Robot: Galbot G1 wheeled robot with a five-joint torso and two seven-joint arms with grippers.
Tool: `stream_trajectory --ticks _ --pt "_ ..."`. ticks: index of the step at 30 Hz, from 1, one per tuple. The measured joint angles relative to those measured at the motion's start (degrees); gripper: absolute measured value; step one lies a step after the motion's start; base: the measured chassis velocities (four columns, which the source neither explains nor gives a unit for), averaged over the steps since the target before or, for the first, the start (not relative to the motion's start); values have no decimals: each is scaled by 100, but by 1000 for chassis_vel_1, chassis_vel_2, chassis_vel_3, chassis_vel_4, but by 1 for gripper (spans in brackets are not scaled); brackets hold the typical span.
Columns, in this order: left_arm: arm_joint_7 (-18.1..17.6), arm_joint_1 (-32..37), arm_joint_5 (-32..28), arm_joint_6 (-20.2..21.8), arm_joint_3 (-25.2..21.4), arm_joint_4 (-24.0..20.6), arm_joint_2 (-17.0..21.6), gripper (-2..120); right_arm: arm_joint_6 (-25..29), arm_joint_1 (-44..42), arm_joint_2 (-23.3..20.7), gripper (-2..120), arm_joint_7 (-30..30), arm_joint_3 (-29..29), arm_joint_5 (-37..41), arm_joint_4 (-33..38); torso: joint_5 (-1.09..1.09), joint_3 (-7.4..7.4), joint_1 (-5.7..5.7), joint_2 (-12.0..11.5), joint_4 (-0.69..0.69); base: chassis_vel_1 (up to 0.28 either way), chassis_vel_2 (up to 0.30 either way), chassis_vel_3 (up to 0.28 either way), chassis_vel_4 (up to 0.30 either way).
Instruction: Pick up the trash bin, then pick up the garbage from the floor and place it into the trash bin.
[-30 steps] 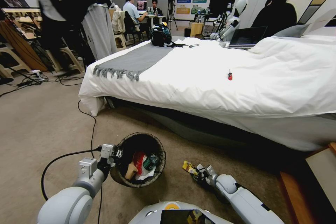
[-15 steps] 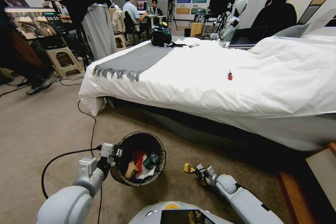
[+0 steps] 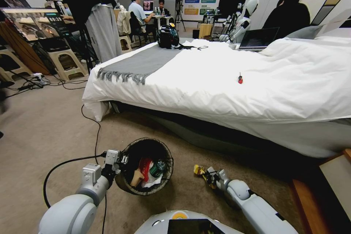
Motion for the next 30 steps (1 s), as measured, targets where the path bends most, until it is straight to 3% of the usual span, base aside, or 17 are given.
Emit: stream_trajectory --ticks 5,8,11,16,27,30 --pt "-2 1 11 1 9 0 -19 6 -152 -3 -181 0 138 201 324 887 1 0 0 0 0 0 0 0 0" --pt "-3 1 15 1 12 0 -24 6 -171 6 -215 0 172 231 367 1064 0 0 0 0 0 0 0 0 0" --pt "-4 -2 36 3 34 0 -43 6 -316 99 -330 0 314 308 654 1868 -1 0 0 0 0 0 0 0 0" --pt "-5 2 42 3 39 0 -33 6 -408 220 -364 0 371 313 853 2384 0 0 0 0 0 0 0 0 0" --pt "-8 24 42 9 39 0 62 6 -873 892 -278 0 577 -236 1735 3230 0 0 0 0 0 0 0 0 0" --pt "-9 23 42 12 46 0 97 6 -996 1176 -224 0 666 -670 2057 3322 -1 0 0 0 -1 0 0 0 0"
